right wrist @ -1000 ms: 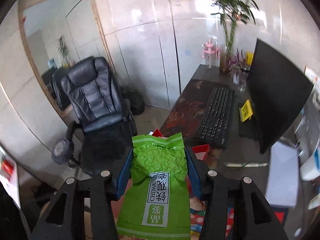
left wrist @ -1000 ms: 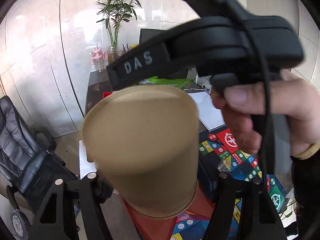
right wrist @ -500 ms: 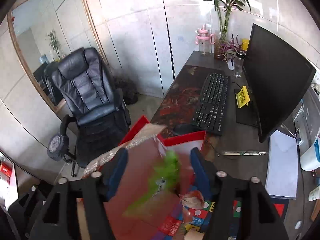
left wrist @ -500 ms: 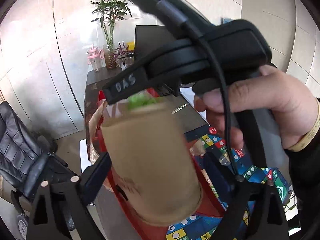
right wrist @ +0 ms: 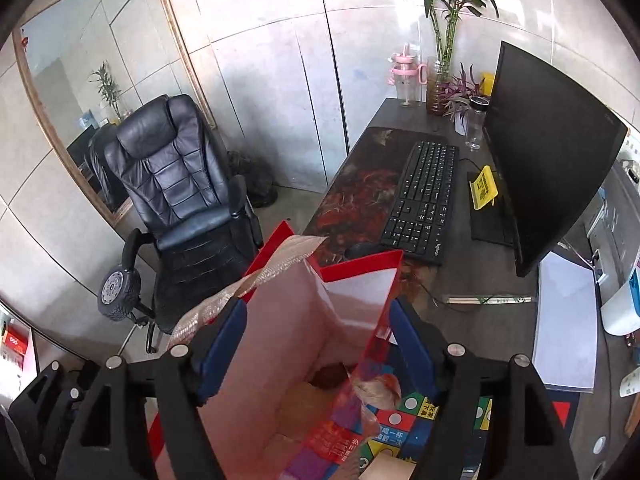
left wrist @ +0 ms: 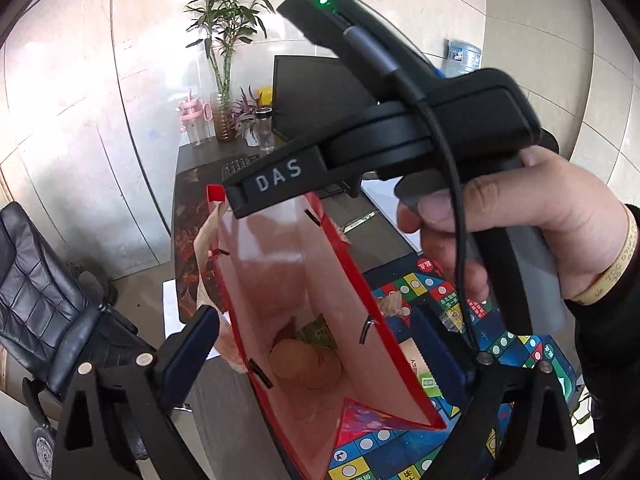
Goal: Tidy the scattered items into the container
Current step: 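Release the green packet into the bag with the right tool while the left drops the cup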
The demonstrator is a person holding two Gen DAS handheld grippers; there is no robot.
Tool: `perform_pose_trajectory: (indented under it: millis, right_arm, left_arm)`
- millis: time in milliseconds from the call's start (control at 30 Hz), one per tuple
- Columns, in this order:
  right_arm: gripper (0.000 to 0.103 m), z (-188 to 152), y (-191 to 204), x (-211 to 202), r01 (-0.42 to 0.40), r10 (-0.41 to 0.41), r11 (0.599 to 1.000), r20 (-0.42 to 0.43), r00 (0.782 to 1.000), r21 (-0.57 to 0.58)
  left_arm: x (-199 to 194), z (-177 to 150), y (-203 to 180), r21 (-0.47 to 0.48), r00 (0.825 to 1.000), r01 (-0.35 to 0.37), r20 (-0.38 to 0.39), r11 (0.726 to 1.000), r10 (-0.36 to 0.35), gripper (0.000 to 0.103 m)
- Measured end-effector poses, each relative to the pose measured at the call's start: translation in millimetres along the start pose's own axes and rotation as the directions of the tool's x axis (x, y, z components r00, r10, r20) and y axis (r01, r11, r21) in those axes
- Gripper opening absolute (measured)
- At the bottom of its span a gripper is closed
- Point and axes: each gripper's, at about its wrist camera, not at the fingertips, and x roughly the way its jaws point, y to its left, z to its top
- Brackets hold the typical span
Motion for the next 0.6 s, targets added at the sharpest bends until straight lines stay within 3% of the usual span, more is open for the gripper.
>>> perform_pose_trajectory:
  millis: [333,600]
  right_arm:
    - [0.078,-12,3,1,0.051,-0.053,0.997,-0.048,0.997,-0.053]
    - [0.078,-20,2,-6,0.043,-0.048,0.997,-0.085,0.995,-0.067]
  left_arm:
    - [-2,-17,-2,-0.017,1.000,-0.013,-0.024,1.000,0.012,0.098]
    - [-6,-16,-6,0.001,1.000,-0.001,-0.029,1.000,0.001,0.098]
